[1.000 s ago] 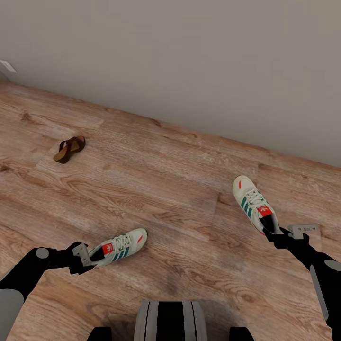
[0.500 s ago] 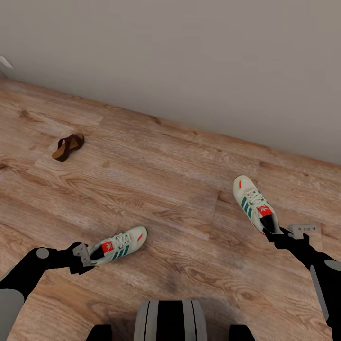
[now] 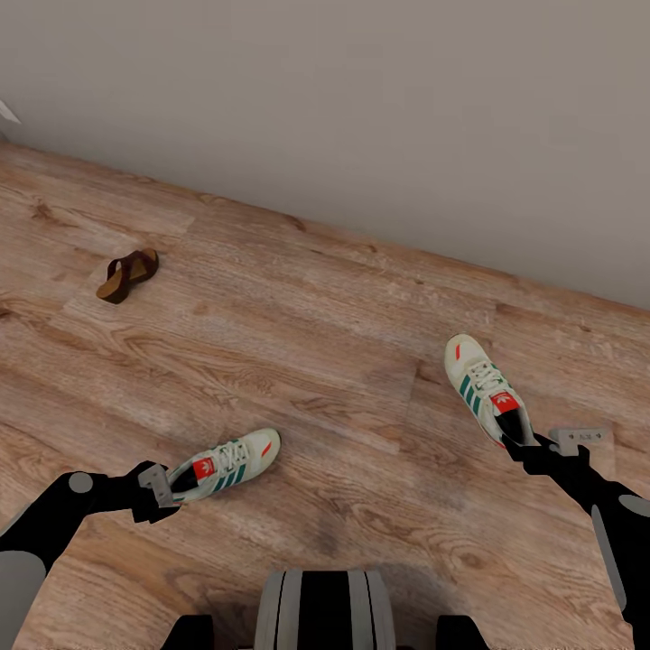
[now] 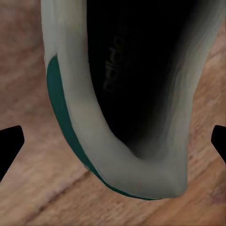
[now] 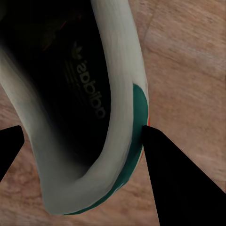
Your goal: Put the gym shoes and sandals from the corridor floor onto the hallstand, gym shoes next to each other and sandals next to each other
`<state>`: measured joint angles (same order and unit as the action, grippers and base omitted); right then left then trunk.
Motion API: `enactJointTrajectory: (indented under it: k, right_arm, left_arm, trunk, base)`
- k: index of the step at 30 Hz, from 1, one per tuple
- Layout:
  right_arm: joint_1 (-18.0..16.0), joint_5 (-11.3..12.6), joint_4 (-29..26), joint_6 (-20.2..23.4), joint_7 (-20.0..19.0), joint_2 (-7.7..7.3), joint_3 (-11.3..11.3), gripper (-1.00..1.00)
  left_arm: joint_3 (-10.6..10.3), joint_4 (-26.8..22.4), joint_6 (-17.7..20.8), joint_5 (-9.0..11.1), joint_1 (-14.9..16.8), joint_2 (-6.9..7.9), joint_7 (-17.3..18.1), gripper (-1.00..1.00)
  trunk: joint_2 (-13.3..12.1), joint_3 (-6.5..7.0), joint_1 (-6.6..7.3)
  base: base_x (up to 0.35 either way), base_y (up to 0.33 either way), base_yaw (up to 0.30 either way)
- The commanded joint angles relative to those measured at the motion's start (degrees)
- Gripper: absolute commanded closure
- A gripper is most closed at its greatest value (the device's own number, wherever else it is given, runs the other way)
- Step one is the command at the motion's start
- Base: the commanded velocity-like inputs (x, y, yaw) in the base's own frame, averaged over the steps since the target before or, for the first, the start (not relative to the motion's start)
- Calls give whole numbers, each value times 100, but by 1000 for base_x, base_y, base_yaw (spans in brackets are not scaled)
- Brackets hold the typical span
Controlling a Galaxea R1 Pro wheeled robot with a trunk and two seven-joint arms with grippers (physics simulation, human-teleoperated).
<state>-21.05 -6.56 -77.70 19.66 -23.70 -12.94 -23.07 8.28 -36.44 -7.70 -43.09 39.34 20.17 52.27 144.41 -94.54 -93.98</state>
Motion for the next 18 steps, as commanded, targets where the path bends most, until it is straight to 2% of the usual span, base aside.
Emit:
enactJointTrajectory:
  k: [1, 4, 18]
  right_arm:
    - [-4, -48, -8, 21, -47, 2, -10, 100]
    - [-4, -51, -8, 21, -47, 2, -11, 100]
    - [-3, -54, -8, 21, -47, 2, -9, 100]
  left_arm:
    - [31, -4, -56, -60, 3, -5, 20, -100]
    - [32, -4, -56, -60, 3, -5, 20, -100]
    - [33, -4, -55, -60, 3, -5, 18, -100]
  trunk:
    - [3, -26, -1]
    - [7, -92, -9]
    - [7, -92, -9]
  base:
    - [0, 0, 0]
    - [0, 0, 0]
    - [0, 0, 0]
